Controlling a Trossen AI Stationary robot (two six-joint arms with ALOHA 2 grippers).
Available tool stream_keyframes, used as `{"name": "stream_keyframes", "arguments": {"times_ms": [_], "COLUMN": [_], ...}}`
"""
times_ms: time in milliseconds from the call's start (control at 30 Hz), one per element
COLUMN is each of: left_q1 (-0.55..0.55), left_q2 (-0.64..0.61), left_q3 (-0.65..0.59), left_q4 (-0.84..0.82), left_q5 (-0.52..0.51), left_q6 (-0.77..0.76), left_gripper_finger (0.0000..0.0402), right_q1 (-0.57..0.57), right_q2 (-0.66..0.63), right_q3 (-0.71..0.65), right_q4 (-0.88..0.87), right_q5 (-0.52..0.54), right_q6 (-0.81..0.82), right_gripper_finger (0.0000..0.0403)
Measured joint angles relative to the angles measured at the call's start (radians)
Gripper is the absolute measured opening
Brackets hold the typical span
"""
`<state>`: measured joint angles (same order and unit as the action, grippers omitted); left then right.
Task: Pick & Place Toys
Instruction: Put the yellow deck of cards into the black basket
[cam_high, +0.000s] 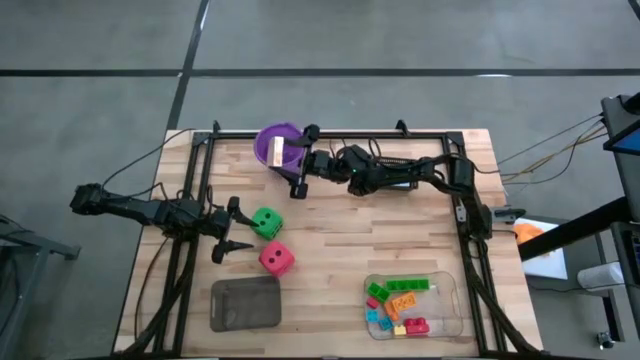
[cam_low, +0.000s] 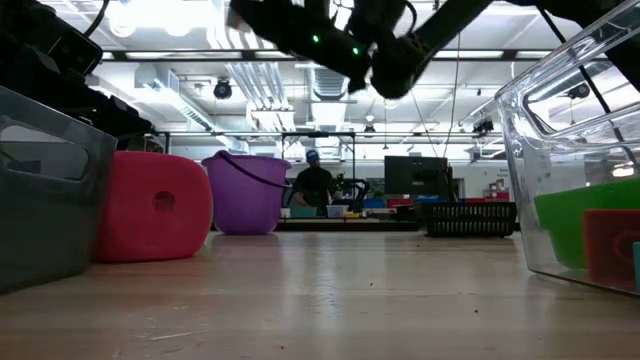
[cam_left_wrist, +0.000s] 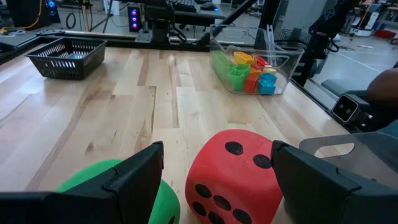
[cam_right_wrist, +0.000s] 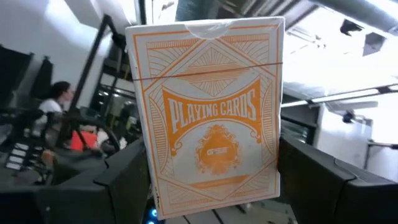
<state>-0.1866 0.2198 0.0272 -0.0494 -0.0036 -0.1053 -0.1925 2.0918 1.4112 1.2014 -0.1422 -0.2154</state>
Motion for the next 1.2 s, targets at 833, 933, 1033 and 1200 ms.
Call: {"name": "stream_keyframes", "arguments": {"times_ms": [833, 933, 1033, 1200], "left_q1": [0.0, 0.0, 0.0, 0.0], "left_q2": [0.0, 0.0, 0.0, 0.0], "left_q3": [0.0, 0.0, 0.0, 0.0], "left_q4": [0.0, 0.0, 0.0, 0.0], "left_q5": [0.0, 0.0, -0.001, -0.003], "left_q6": [0.0, 0.0, 0.0, 0.0], "left_gripper_finger": [0.0301, 0.0301, 0.0301, 0.0301], "right_q1": [-0.059, -0.061, -0.061, -0.061], "right_q2": [-0.413, -0.512, -0.608, -0.761], "right_q3": [-0.53, -0.599, -0.658, -0.713], "right_q4": [-0.393, -0.504, -0.625, -0.874], "right_q5": [0.216, 0.265, 0.315, 0.411], "right_q6": [-0.106, -0.114, -0.122, -0.122], "right_gripper_finger": [0.0289, 0.0289, 0.0289, 0.0289]}}
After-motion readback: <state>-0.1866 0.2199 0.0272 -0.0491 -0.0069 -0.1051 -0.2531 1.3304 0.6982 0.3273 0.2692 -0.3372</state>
